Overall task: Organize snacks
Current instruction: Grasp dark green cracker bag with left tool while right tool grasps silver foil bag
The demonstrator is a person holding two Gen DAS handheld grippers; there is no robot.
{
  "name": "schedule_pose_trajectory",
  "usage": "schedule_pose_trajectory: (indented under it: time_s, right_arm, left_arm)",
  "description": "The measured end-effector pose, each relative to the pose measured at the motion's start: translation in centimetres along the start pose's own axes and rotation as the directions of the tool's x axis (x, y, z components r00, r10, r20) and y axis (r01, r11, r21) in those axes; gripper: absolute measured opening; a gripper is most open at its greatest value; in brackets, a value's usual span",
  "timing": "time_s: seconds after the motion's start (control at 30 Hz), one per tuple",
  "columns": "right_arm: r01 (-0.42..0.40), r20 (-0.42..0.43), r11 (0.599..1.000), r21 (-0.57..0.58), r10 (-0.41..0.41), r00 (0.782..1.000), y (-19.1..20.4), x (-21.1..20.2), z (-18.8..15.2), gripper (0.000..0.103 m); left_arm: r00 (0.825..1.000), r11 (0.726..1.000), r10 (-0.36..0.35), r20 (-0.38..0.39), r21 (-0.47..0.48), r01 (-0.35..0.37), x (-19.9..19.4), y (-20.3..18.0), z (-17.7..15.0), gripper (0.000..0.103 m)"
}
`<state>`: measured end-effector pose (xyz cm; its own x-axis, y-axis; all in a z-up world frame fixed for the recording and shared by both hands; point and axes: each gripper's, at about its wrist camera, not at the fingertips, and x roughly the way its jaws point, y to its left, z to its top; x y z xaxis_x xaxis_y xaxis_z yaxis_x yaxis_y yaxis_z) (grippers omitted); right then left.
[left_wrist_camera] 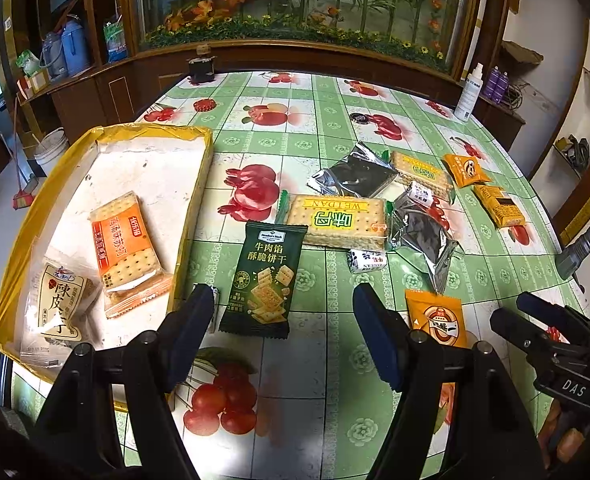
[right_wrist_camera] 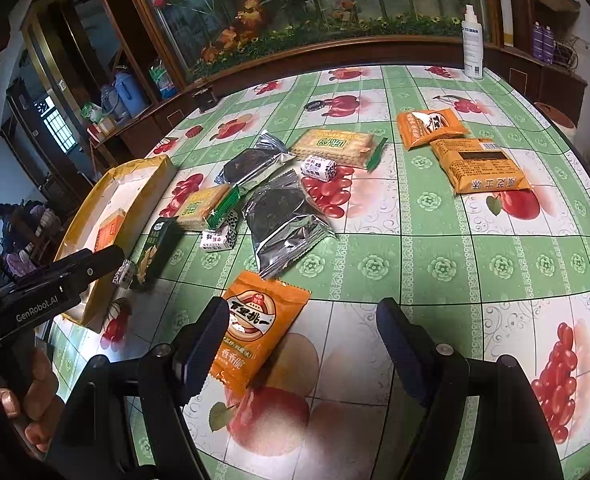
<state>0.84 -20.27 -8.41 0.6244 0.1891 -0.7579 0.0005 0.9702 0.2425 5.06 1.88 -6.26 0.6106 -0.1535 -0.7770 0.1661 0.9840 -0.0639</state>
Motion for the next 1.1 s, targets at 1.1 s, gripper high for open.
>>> schedule_pose_trajectory:
  time_s: [1.1]
  right_arm:
    - [0.0,-0.095,0.98,-0.198,-0.019,0.995,3.6,10.5,6.2,0.075]
  left_arm:
    - [0.987,0.996,0.041,-0.155,0.083,-0.029,8.0,0.7,1.2,0.072]
